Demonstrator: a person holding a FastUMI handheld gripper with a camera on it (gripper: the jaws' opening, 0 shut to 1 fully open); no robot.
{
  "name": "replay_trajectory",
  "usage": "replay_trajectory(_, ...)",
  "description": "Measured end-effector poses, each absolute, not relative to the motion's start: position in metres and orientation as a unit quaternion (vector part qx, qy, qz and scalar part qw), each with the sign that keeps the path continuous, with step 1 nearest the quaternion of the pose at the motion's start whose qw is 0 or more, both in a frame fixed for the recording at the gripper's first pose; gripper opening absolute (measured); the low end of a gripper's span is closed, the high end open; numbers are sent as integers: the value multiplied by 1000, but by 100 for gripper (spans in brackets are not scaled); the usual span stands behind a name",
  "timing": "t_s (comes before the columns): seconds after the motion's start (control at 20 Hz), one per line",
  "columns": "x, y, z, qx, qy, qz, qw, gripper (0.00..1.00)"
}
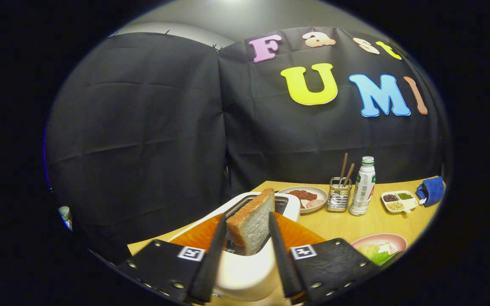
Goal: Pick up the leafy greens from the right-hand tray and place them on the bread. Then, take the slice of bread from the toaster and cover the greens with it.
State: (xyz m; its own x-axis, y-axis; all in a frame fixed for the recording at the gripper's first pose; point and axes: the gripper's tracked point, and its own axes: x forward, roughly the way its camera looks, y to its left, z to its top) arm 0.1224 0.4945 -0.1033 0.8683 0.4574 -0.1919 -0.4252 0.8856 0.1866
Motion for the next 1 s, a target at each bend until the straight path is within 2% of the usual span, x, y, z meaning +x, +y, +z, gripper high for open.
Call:
replay_trajectory(0.05, 128, 496, -104, 69, 114, 228, 965, 28)
replay_trajectory(0.1, 128, 493, -104, 70, 116, 228, 964, 27)
replay_trajectory(0.2, 123, 494, -97, 86, 106, 238, 962, 7)
replay_trajectory(0.8, 108, 443, -27, 181, 42, 248, 951, 7)
replay_trajectory(1.0, 101, 384, -18, 170, 21, 209, 963, 7)
